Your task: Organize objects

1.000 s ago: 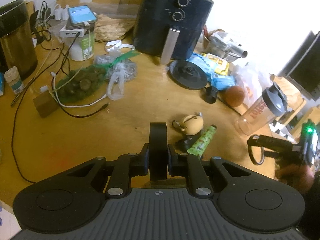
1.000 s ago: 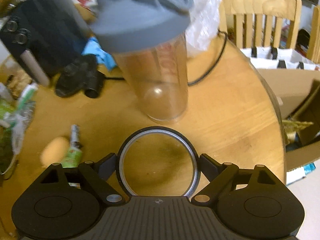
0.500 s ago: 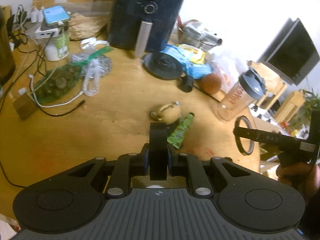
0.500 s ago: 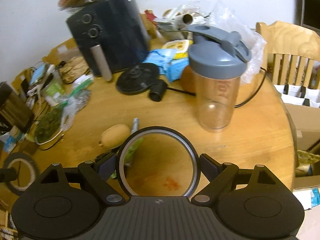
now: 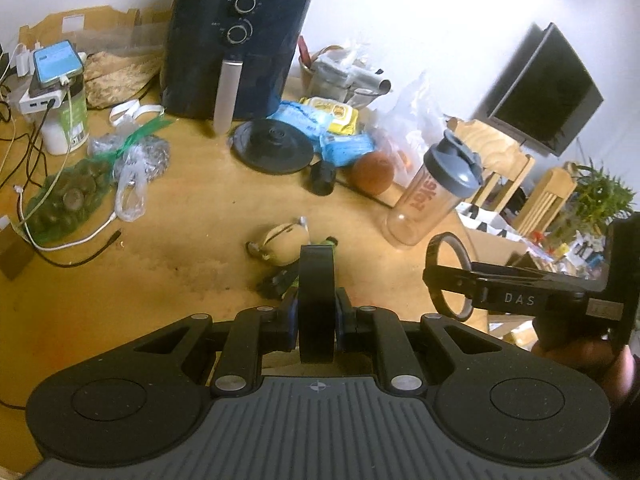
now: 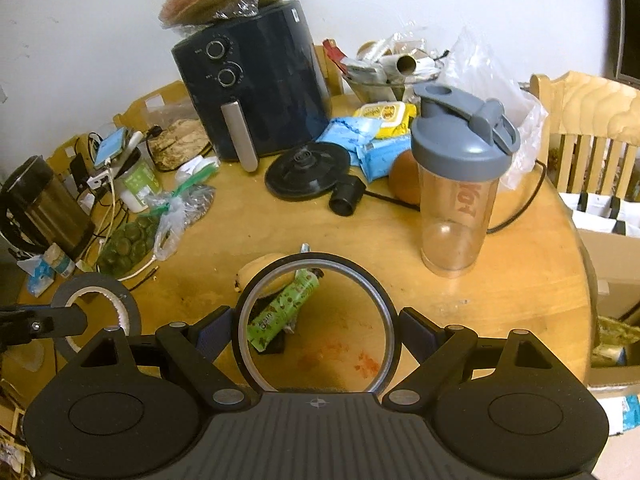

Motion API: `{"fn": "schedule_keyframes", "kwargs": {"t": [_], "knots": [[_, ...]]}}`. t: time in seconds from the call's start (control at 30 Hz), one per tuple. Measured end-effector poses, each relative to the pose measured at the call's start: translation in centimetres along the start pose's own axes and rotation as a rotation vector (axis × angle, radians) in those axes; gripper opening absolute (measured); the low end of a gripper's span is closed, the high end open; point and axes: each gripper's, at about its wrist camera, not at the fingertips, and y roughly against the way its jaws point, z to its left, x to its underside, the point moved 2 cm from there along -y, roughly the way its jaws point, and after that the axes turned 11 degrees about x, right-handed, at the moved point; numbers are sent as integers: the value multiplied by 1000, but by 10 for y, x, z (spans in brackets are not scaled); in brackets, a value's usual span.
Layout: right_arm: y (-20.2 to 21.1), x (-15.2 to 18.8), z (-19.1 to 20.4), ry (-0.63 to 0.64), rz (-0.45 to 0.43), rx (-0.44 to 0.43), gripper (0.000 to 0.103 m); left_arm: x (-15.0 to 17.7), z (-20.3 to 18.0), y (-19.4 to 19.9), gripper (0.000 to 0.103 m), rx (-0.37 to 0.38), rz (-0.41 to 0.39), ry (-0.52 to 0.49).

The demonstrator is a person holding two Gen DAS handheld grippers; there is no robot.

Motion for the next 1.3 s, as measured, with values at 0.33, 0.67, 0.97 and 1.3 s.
{"fn": "schedule_keyframes", "kwargs": {"t": [0.33, 0.67, 0.97, 1.3], "knots": [[14, 3, 1, 102, -41, -45, 89, 12, -12, 1, 17, -43, 3, 44], [24, 27, -5, 165, -29, -77, 89, 42, -21, -7, 17, -68, 58, 92], [29, 42, -7, 193, -18, -82, 89, 56, -23, -15, 18, -73, 95, 103], [31, 56, 3, 247, 11, -107, 89, 60, -32, -3, 27, -50, 27, 56]]}}
